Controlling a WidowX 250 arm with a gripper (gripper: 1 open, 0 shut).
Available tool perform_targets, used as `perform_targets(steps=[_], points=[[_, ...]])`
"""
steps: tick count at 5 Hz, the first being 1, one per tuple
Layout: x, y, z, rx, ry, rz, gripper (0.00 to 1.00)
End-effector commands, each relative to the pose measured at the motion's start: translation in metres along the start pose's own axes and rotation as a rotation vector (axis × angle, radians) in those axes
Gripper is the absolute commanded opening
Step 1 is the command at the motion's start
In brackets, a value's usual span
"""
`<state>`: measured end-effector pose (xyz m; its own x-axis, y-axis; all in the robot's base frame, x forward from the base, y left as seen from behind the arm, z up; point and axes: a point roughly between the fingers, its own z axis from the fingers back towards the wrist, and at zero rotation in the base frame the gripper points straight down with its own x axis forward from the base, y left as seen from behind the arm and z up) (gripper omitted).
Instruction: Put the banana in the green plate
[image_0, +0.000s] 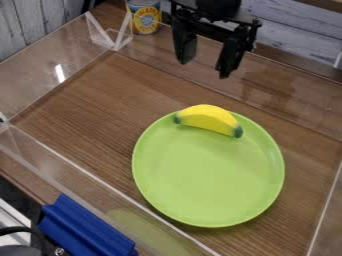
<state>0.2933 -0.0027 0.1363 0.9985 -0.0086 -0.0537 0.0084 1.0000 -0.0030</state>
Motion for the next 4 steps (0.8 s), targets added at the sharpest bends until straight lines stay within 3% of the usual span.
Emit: perform_targets(steps=[1,4], points=[[0.0029,0.0004,-0.0014,-0.001,-0.003,-0.002,1.0],[0.0102,0.0049,0.0067,-0.018,-0.02,-0.025,1.0]])
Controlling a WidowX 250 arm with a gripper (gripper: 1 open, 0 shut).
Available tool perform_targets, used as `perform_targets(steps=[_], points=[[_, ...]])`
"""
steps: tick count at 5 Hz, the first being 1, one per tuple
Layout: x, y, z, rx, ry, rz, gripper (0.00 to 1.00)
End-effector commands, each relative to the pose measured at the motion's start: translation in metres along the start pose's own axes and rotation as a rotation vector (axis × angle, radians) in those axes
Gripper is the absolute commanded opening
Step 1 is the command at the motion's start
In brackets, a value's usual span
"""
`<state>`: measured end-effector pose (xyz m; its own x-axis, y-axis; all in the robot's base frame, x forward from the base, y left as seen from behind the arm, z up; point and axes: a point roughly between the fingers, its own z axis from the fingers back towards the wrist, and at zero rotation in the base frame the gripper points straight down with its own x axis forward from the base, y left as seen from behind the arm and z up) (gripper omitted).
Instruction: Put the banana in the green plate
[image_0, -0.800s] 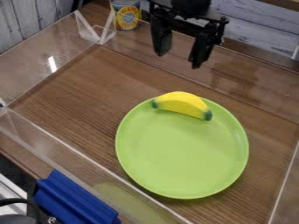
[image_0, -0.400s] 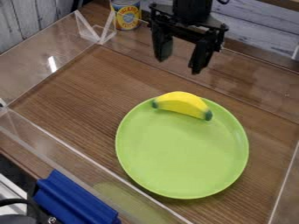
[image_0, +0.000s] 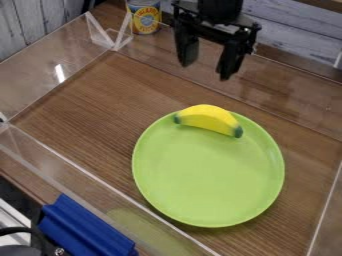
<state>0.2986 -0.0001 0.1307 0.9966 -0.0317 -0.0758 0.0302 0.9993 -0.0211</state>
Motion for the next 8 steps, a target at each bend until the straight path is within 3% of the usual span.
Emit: perform_targets(steps=[1,4,8], points=[[0.0055,0.0041,0.014,-0.004,-0.044,-0.005,1.0],[0.0083,0.0045,0.0162,-0.01,-0.055,-0.006,1.0],[0.003,0.0043,0.0149,-0.024,-0.03,-0.002,1.0]])
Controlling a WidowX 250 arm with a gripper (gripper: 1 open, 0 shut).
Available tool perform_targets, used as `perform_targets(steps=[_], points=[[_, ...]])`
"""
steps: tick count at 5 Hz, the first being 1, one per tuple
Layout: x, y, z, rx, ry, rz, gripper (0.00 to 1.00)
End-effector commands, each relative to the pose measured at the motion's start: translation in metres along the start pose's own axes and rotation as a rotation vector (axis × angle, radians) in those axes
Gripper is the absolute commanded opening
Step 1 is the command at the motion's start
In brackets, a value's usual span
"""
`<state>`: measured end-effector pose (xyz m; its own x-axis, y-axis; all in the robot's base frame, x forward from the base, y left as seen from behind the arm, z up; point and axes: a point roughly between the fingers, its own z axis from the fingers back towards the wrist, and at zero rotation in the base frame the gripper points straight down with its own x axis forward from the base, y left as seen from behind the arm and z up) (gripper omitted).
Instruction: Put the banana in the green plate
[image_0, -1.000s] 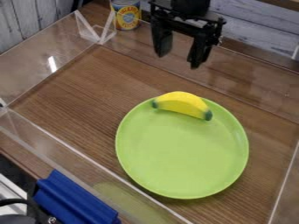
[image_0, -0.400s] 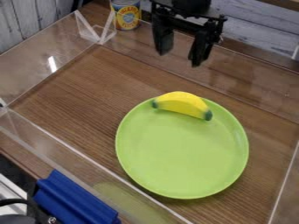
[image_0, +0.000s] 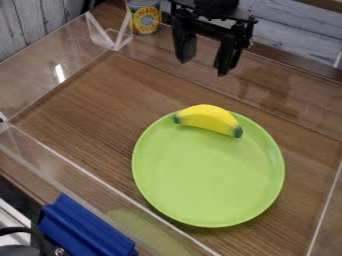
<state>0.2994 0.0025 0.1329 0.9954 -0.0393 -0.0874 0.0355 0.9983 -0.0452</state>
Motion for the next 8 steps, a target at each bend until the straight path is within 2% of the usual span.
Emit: perform_targets(steps=[1,6,8], points=[[0.0021,0.0,0.0127,-0.005,-0.039,0.003,1.0],[0.0036,-0.0033,0.0122,-0.014,-0.033,-0.005,1.0],[0.005,-0.0027,0.0137,-0.014,-0.041,-0.008,1.0]])
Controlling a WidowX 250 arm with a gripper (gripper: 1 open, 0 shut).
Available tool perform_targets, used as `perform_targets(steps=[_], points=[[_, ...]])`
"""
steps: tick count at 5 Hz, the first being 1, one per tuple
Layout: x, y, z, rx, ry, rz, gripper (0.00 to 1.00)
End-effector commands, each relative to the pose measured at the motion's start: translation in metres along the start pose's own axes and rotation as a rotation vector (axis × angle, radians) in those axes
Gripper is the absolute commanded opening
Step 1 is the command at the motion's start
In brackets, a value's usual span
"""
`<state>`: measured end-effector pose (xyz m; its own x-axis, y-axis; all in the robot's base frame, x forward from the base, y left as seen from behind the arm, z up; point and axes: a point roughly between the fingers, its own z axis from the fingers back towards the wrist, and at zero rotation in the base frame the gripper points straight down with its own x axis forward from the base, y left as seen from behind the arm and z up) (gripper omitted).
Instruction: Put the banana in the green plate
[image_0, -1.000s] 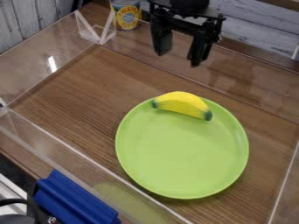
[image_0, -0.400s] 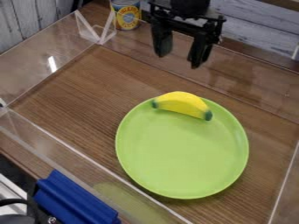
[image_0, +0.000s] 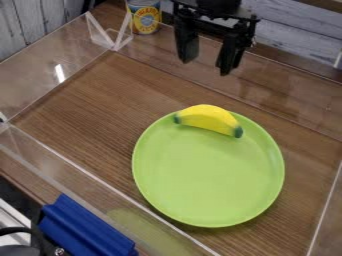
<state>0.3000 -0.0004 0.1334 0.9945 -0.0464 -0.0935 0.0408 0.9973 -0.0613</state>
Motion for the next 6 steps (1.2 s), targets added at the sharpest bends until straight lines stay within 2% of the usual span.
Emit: perform_targets(steps=[1,6], points=[[0.0039,0.0003,0.0108,-0.001,-0.041,-0.008,1.0],[0.002,0.0049,0.0042,-0.013,-0.02,-0.021,1.0]])
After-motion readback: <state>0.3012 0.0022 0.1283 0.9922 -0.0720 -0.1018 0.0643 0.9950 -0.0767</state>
